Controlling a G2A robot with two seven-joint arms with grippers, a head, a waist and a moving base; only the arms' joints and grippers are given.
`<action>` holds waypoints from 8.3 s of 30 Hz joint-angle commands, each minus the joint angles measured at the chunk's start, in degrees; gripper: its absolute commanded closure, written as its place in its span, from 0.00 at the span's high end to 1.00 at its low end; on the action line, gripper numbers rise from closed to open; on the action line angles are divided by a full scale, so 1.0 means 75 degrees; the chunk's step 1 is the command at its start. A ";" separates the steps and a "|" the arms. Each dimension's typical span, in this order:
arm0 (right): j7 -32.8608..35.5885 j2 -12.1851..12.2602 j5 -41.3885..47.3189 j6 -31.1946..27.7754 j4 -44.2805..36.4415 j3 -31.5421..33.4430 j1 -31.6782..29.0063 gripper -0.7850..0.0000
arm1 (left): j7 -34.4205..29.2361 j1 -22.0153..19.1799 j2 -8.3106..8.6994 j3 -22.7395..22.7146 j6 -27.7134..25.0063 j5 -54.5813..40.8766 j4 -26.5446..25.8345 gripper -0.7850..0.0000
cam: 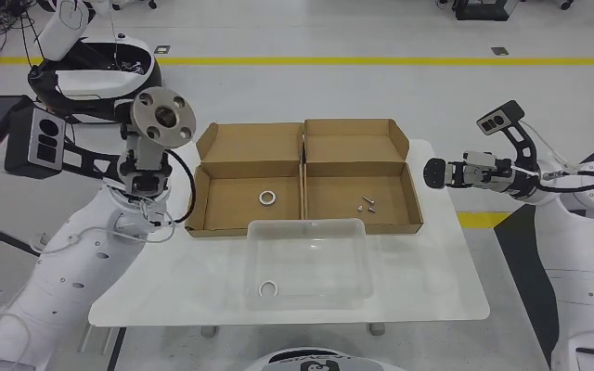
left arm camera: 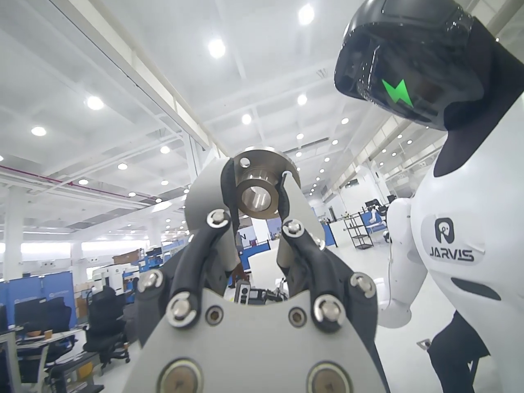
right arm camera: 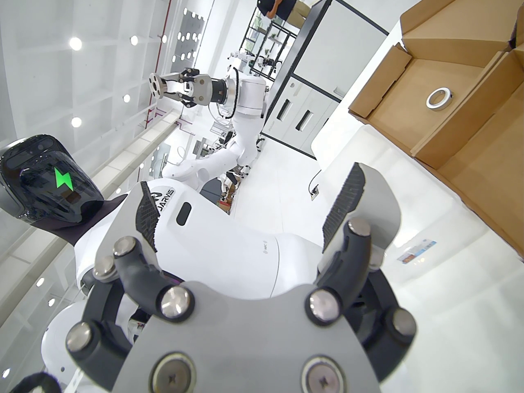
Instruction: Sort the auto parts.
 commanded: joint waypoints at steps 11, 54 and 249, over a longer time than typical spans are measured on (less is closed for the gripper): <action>0.0000 0.0000 0.0000 0.0000 0.0000 0.0000 0.0000 1.00 | -0.0543 0.0258 -0.0488 -0.0526 -0.0543 -0.0613 -0.0057 0.00; 0.0000 0.0000 0.0000 0.0000 0.0000 0.0000 0.0000 1.00 | -0.1444 0.0743 -0.1597 -0.1331 -0.1441 0.0603 -0.0130 0.00; 0.0000 0.0000 0.0000 0.0000 0.0000 0.0000 0.0000 1.00 | -1.3784 -0.2011 -0.0784 0.0899 -0.1441 0.2663 0.0960 1.00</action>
